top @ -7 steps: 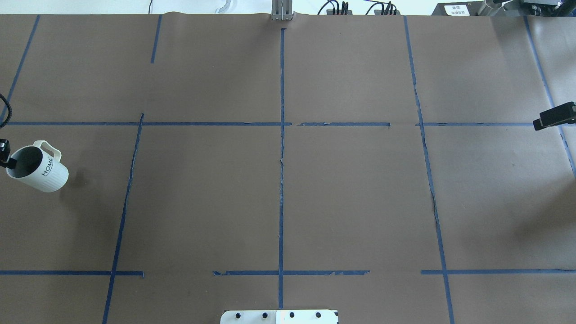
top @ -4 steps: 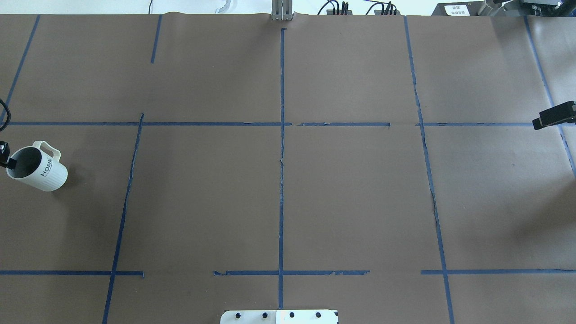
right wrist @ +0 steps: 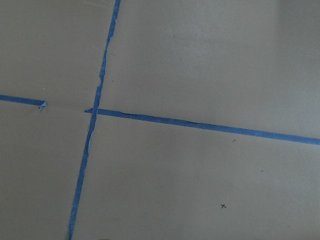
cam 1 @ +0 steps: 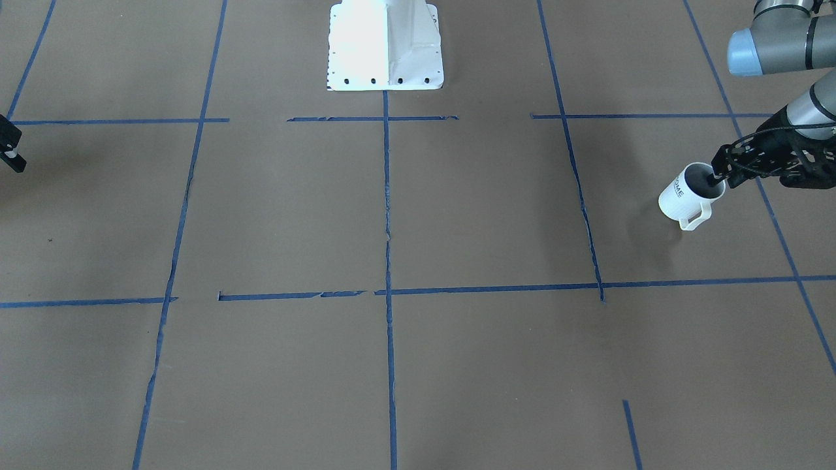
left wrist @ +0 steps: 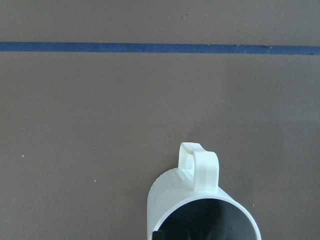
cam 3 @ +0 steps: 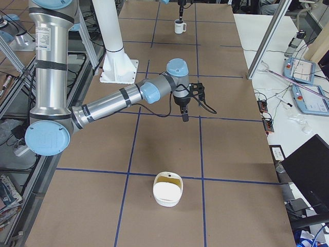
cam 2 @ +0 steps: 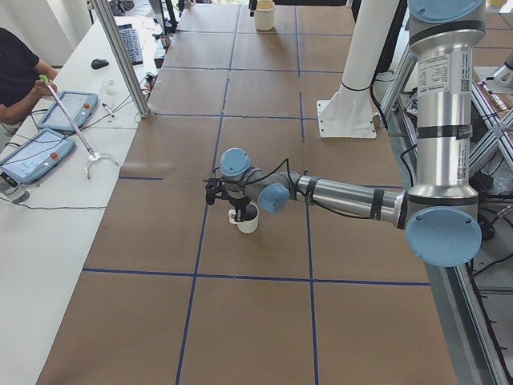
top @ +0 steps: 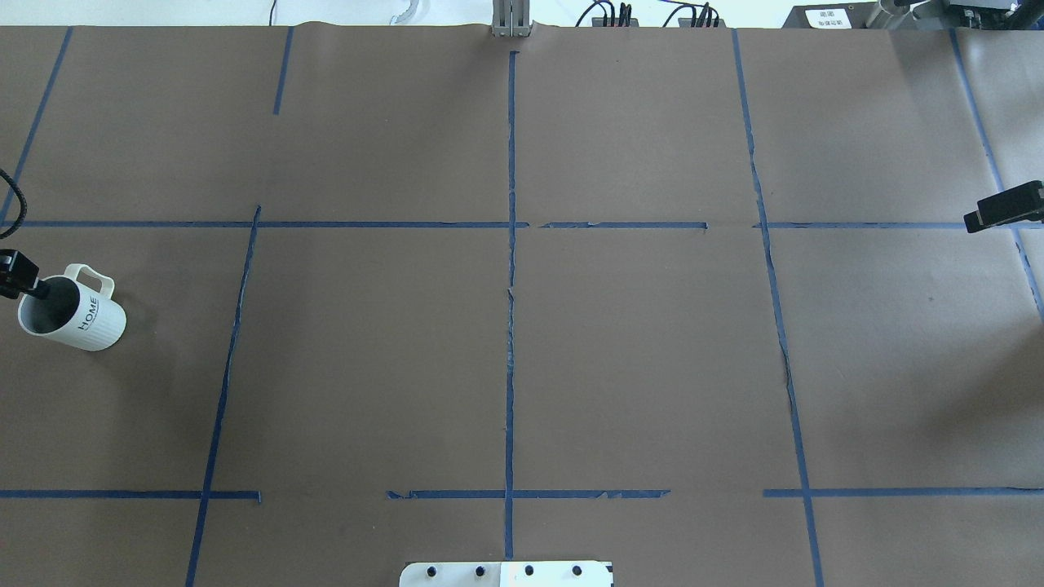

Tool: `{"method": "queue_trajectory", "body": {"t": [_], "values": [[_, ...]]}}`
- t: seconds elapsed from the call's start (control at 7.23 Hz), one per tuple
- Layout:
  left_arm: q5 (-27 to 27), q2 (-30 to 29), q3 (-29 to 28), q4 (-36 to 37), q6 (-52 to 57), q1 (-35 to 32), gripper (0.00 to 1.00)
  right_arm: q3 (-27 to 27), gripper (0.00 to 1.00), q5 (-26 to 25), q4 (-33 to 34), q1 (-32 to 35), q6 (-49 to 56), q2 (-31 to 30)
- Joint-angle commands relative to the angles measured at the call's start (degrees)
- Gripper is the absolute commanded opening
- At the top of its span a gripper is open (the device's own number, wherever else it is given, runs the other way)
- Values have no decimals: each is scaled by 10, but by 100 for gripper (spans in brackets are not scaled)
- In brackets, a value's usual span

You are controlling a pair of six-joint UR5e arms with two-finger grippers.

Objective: Left arm hands cup to right arm to dump lemon

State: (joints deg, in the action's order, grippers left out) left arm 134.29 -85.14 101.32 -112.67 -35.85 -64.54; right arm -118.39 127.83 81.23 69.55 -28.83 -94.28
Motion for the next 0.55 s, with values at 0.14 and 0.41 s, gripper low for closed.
{"method": "queue_trajectory", "body": {"t": [0.14,0.41], "values": [[19,6,71,5,19,-78,100,-3,100,58,2,36,25,-26],[40,33,73,68,171,-138,100,-7,100,74,59,80,89,-46]]}}
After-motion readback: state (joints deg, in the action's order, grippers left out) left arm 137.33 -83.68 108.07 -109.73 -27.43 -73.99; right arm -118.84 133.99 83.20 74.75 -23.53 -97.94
